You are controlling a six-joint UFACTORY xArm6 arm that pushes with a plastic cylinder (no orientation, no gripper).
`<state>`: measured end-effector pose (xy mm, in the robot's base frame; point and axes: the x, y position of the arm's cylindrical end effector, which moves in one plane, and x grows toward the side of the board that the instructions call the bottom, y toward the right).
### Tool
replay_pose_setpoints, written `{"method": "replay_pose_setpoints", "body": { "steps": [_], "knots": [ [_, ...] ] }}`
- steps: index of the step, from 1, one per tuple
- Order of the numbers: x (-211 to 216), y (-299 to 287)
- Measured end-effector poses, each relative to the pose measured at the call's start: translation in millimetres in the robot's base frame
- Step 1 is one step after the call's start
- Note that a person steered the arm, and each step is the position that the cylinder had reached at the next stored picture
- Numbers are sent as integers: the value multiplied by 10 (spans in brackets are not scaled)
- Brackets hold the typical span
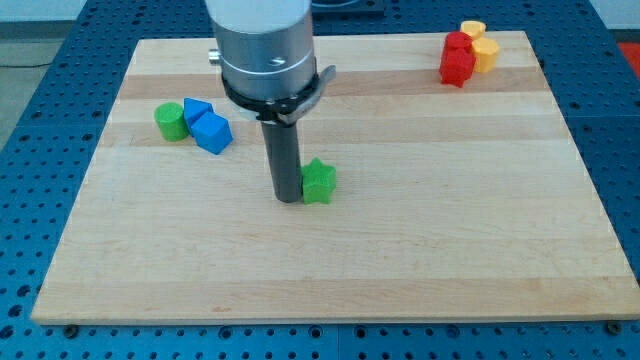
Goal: Move the green circle parallel to the green star
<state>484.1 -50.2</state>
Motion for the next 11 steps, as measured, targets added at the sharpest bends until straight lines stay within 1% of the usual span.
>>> {"method": "replay_pose_setpoints", "body": {
  "steps": [1,2,3,4,5,6,7,8,9,10,11],
  "knots": [
    [-26,-364],
    [-64,-1130],
    [-372,-1796],
    [-763,-2080],
    [-1086,-2047],
    [-1334,-1830],
    [-1368,-1595],
    [-1196,-1417],
    [-767,-1371],
    [-413,-1376],
    [-387,-1809]
  ]
}}
